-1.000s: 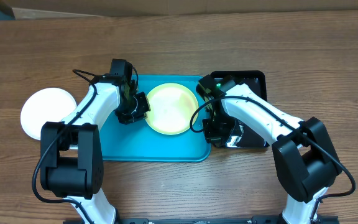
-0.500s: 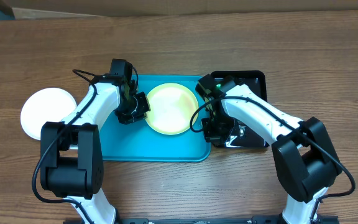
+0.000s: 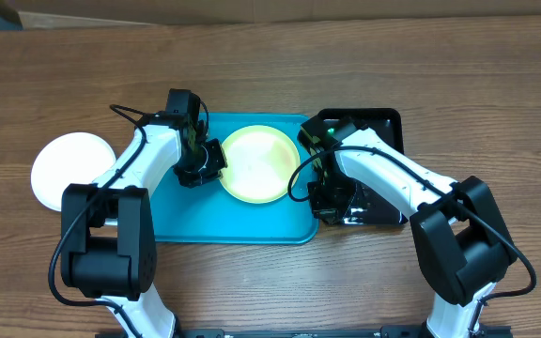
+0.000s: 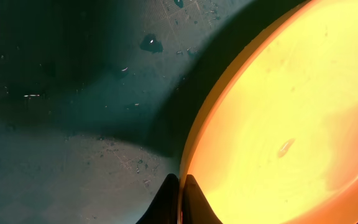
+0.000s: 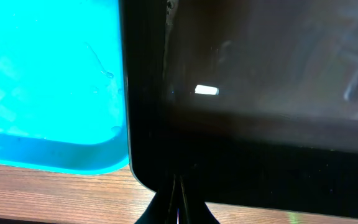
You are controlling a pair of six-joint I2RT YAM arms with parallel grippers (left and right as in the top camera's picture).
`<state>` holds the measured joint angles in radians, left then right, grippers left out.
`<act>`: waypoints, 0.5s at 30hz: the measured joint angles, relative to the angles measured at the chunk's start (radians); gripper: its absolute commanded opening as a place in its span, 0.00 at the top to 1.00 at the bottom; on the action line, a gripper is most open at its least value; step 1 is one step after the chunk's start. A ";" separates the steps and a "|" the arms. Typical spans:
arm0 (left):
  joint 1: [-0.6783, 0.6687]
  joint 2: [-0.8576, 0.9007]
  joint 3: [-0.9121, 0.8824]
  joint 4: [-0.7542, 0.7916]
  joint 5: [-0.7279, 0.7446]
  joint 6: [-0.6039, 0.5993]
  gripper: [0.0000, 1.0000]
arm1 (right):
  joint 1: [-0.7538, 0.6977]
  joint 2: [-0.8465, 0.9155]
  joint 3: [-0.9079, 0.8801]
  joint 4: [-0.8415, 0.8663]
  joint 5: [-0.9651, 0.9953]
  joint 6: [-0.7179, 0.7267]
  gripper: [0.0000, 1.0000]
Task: Clean dirty plates on tray and stack at the side
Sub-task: 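Return the sponge to the black tray and release it with the right gripper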
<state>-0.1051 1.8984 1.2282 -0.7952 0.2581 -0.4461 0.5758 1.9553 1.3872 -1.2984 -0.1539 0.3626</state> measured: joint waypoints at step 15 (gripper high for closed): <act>0.000 0.000 0.000 0.000 0.000 0.000 0.96 | 0.001 0.000 0.000 -0.007 -0.049 0.000 0.95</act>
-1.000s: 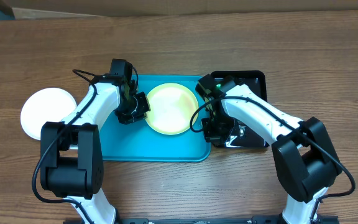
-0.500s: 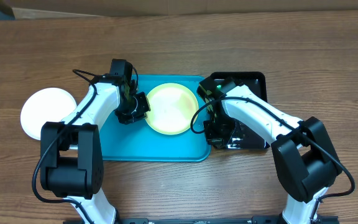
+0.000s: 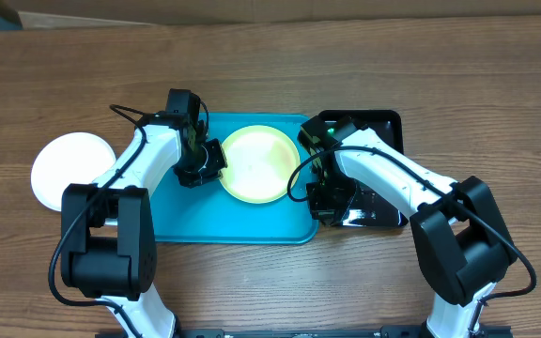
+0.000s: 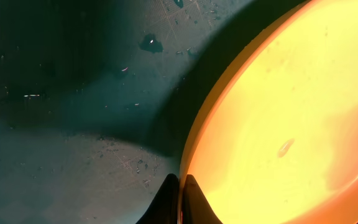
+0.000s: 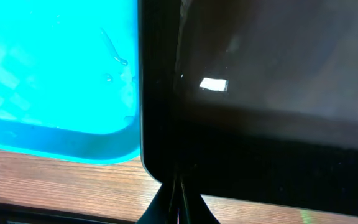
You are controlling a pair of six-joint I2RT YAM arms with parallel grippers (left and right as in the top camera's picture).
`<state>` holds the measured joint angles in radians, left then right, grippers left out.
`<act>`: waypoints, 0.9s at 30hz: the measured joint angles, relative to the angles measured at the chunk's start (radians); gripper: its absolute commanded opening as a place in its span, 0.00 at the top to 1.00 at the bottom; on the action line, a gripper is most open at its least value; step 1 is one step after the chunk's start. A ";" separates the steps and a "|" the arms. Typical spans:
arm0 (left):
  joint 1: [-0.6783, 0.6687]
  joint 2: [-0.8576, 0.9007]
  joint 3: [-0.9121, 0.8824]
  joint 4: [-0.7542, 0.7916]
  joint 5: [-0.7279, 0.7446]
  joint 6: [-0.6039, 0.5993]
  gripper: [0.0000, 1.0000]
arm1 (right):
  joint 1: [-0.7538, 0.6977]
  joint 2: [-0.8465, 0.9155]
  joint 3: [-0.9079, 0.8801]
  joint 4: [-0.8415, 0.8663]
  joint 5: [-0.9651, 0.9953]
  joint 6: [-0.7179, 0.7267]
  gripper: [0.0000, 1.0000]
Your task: Clean dirty plates on tray and stack at the side
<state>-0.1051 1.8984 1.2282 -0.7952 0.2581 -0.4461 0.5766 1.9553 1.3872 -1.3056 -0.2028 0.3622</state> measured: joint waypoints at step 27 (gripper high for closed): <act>0.000 0.000 -0.004 0.061 -0.088 0.011 0.77 | -0.550 0.000 0.348 0.062 0.077 -0.050 0.78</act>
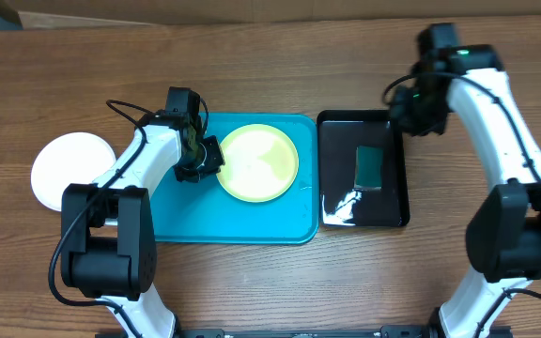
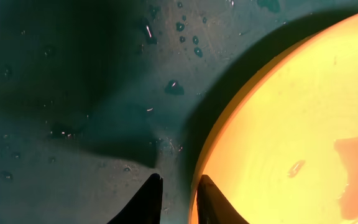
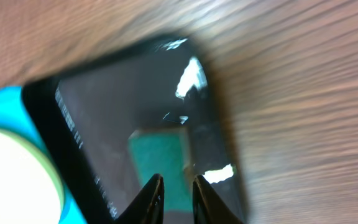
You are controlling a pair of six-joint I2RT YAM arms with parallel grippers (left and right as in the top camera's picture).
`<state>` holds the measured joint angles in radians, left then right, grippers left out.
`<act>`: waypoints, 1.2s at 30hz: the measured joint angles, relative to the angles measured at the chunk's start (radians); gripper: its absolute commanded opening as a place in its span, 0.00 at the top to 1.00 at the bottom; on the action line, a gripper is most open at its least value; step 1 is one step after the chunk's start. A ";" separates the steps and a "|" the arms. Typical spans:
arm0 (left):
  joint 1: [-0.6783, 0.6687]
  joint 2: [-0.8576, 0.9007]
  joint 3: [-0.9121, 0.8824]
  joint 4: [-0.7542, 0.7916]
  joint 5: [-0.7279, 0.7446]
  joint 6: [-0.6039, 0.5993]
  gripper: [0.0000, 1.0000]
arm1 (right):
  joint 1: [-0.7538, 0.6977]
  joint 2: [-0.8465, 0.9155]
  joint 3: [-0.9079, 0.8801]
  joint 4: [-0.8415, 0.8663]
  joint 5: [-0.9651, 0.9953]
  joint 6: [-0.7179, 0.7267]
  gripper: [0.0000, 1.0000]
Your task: Clean dirty plates on tray and stack at the side
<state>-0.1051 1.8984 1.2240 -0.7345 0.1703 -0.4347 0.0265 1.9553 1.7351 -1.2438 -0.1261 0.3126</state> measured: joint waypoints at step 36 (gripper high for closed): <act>0.000 0.039 0.324 -0.290 -0.109 0.171 0.96 | -0.488 0.000 0.000 0.112 0.185 -0.003 0.00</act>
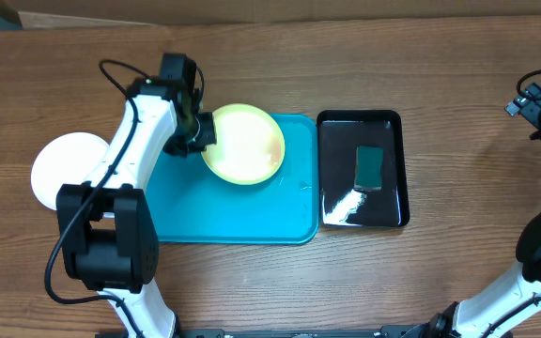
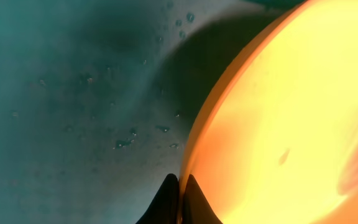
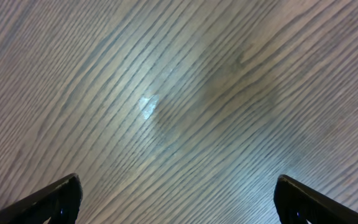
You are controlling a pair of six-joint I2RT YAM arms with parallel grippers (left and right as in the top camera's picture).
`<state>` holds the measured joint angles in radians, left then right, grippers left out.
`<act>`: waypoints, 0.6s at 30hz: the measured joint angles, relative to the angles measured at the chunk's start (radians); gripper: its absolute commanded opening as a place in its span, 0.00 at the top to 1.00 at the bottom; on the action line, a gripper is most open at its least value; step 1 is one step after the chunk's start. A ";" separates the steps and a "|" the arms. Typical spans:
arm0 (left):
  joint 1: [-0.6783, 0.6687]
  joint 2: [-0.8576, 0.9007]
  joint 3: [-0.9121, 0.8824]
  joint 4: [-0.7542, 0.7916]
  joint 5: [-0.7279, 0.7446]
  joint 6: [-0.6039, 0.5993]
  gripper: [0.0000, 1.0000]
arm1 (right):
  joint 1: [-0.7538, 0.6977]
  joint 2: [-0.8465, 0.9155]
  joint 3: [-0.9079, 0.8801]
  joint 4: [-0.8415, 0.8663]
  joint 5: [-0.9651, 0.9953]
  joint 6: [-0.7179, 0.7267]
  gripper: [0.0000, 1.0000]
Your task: Clean dirty plates on tray and stack at the side
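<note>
A yellow plate hangs tilted over the back of the teal tray, its left rim pinched by my left gripper, which is shut on it. In the left wrist view the two fingers close on the plate's rim at my left gripper. A white plate lies on the table left of the tray. My right gripper is open wide over bare wood at the far right edge, nothing between its fingers.
A black tray right of the teal tray holds a green sponge and a white smear of foam. Water drops dot the teal tray. A cardboard edge runs along the table's back.
My left gripper, then open beside the yellow plate's rim, is now shut on it and holds it raised and shifted back-left. My right gripper has moved from behind the black tray to the far right, open wider.
At first my left gripper pinched the yellow plate's rim flat on the teal tray while my right was shut at the black tray's near-left corner. Then both were open, the right one behind the black tray. Now the left holds the plate tilted up again.
</note>
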<state>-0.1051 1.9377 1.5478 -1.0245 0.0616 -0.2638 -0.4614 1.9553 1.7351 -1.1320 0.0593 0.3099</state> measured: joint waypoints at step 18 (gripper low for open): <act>-0.286 0.000 0.403 -0.144 -0.201 0.005 0.96 | 0.004 0.000 0.000 0.002 0.000 -0.001 0.00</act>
<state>-0.3916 1.9377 1.9507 -1.1683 -0.1394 -0.2588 -0.4576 1.9553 1.7351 -1.1297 0.0597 0.3088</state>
